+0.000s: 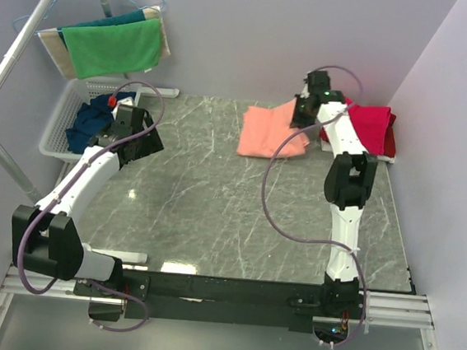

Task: Fold and stack the t-shirts
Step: Neatly place the folded tshirt to the corner

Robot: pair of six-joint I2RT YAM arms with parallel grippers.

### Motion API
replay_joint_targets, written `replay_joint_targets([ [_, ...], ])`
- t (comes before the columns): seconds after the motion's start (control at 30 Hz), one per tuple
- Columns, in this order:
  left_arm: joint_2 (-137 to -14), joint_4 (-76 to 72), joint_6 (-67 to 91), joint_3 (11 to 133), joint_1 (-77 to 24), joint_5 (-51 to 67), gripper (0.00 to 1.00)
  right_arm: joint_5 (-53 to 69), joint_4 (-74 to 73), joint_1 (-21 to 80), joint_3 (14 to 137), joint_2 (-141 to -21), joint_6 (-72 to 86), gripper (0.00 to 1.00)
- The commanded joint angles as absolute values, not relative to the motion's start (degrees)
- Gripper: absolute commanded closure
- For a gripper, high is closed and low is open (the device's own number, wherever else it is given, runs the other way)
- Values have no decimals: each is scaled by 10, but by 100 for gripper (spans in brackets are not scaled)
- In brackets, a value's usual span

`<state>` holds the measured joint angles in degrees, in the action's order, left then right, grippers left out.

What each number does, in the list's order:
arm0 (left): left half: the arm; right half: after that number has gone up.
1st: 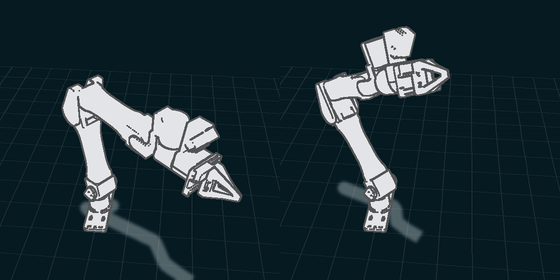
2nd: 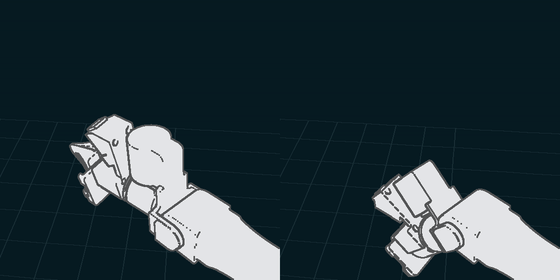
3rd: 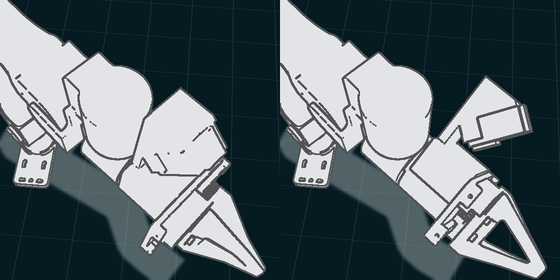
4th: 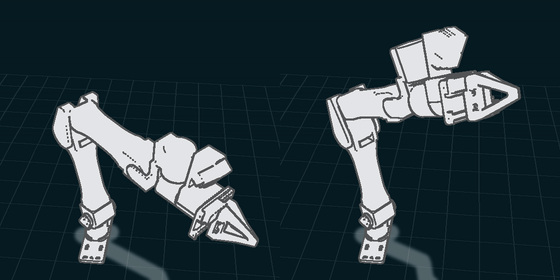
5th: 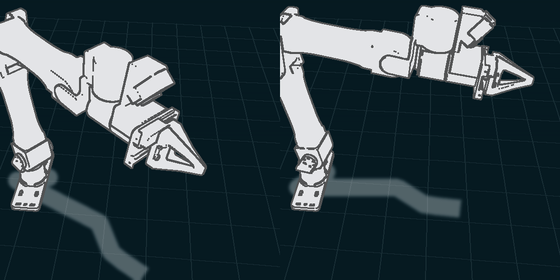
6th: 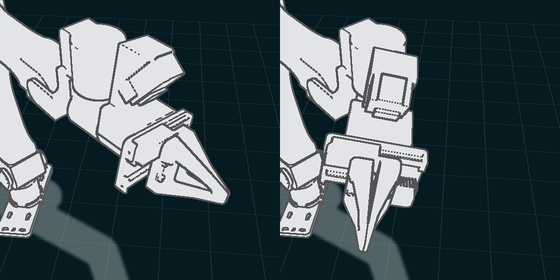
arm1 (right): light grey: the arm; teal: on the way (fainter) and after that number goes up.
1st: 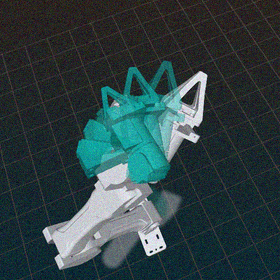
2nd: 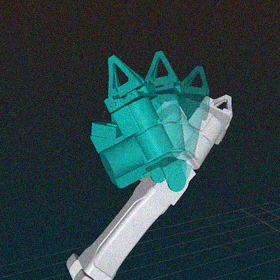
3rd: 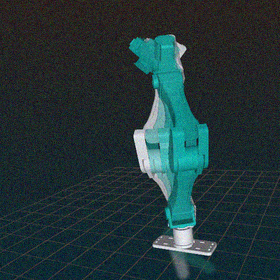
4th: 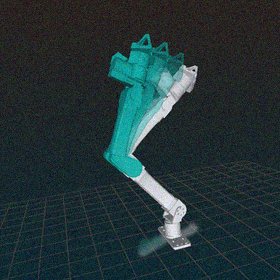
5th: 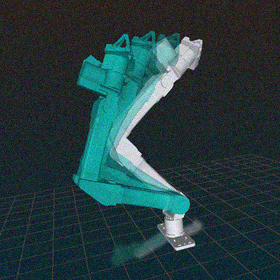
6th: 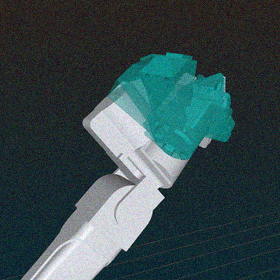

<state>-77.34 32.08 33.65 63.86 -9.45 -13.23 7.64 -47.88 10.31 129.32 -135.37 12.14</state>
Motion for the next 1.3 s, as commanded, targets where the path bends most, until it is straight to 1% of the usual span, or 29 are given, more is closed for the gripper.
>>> replay_joint_targets([
  [0.0,-787,311,330,657,-92,-120,16,7,-486,69,1368,-1323,85,100],
  [0.07,-797,309,330,661,-92,-114,16,-18,-477,55,1386,-1318,72,100],
  [0.17,-811,308,336,666,-92,-109,16,-60,-442,36,1378,-1302,69,100],
  [0.47,-847,303,348,685,-92,-98,17,-142,-347,-12,1361,-1281,122,100],
  [0.6,-861,301,353,691,-92,-96,17,-177,-330,-21,1385,-1282,141,100],
  [0.83,-882,295,364,696,-92,-89,17,-248,-271,-32,1367,-1250,170,100],
  [0.97,-884,295,369,700,-92,-89,18,-299,-263,-39,1368,-1244,192,100],
  [1.27,-889,296,374,701,-92,-97,18,-322,-229,-45,1329,-1214,229,100],
])
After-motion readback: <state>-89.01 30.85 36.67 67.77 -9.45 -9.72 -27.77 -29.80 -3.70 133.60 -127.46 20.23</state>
